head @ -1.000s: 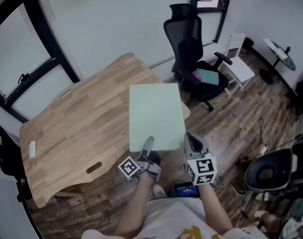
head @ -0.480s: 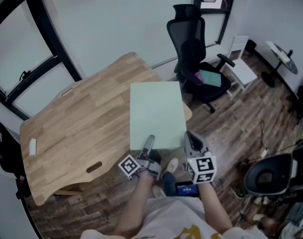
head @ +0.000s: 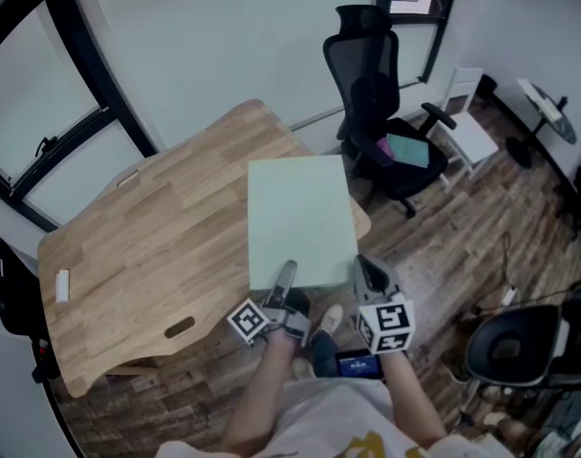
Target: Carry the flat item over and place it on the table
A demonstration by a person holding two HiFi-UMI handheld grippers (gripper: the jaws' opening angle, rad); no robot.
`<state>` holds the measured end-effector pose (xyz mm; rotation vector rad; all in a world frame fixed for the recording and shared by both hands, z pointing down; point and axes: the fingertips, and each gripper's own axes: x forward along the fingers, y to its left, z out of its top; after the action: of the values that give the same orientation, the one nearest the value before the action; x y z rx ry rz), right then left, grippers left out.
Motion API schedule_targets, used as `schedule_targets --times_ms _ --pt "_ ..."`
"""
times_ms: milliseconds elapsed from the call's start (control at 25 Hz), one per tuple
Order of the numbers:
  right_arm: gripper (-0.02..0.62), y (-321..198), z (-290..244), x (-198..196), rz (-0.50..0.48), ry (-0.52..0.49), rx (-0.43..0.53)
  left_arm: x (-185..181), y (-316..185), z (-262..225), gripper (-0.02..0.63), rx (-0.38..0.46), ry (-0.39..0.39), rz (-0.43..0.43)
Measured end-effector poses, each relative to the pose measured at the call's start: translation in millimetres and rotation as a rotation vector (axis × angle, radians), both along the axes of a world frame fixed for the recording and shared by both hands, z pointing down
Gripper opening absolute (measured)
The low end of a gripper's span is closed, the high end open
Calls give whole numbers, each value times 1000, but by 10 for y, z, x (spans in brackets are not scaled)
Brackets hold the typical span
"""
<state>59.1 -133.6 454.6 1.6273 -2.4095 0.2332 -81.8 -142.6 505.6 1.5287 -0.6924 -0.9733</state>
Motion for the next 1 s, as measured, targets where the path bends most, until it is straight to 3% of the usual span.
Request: schedule_targets --times_ms 1000 --pt "-2 -272 466 179 19 -4 -122 150 -193 464 290 -86 -3 43"
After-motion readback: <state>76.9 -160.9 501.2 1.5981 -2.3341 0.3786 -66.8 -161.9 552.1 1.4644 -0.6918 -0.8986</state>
